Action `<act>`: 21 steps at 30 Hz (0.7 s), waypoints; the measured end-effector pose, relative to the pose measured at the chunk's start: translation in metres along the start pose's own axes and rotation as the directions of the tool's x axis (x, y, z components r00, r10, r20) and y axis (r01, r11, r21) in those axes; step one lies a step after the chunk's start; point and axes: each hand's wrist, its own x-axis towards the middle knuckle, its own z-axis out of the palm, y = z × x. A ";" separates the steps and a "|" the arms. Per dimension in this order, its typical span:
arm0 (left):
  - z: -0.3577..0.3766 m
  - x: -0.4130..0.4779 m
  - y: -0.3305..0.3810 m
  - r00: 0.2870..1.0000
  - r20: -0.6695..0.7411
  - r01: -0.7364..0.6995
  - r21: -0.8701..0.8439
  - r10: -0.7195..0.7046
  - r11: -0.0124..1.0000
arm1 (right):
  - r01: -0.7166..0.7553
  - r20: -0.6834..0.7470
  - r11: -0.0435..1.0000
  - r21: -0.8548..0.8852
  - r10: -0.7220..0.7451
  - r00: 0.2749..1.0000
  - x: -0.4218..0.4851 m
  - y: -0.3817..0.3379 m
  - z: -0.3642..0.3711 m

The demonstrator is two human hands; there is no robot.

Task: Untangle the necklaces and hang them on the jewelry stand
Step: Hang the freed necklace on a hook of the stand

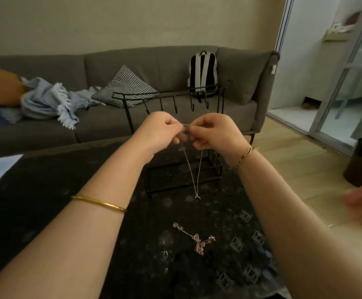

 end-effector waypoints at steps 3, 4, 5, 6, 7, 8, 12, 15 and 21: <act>-0.011 0.007 -0.014 0.999 -0.042 0.017 -0.002 -0.017 1.000 | -0.036 0.022 0.999 0.027 0.035 0.999 0.017 0.000 0.015; -0.014 0.009 -0.018 0.997 -0.076 0.014 0.013 -0.013 1.000 | -0.038 0.027 0.999 0.016 0.038 0.999 0.023 0.000 0.020; -0.017 0.013 -0.022 0.993 -0.114 0.012 0.028 -0.009 1.000 | -0.037 0.024 0.999 0.009 0.036 0.999 0.030 0.001 0.025; -0.019 0.015 -0.026 0.989 -0.150 0.013 0.036 -0.007 0.999 | -0.032 0.012 0.999 -0.005 0.033 0.999 0.035 0.002 0.030; -0.023 0.021 -0.031 0.983 -0.183 0.014 0.033 -0.008 0.999 | -0.018 -0.006 0.999 -0.030 0.018 1.000 0.044 0.002 0.037; -0.025 0.025 -0.035 0.980 -0.197 0.020 0.020 -0.015 1.000 | -0.007 -0.027 0.998 -0.060 0.005 1.000 0.048 0.003 0.041; -0.037 0.044 -0.049 0.959 -0.279 0.033 -0.067 -0.050 0.997 | 0.013 -0.078 0.997 -0.077 -0.019 0.997 0.069 0.001 0.058; -0.045 0.058 -0.054 0.932 -0.360 0.008 -0.100 -0.044 0.995 | -0.027 -0.081 0.999 0.036 0.030 0.996 0.079 -0.003 0.071; -0.040 0.078 -0.064 0.886 -0.459 -0.019 -0.163 -0.059 0.986 | -0.010 -0.305 1.000 -0.003 0.009 0.952 0.091 0.010 0.109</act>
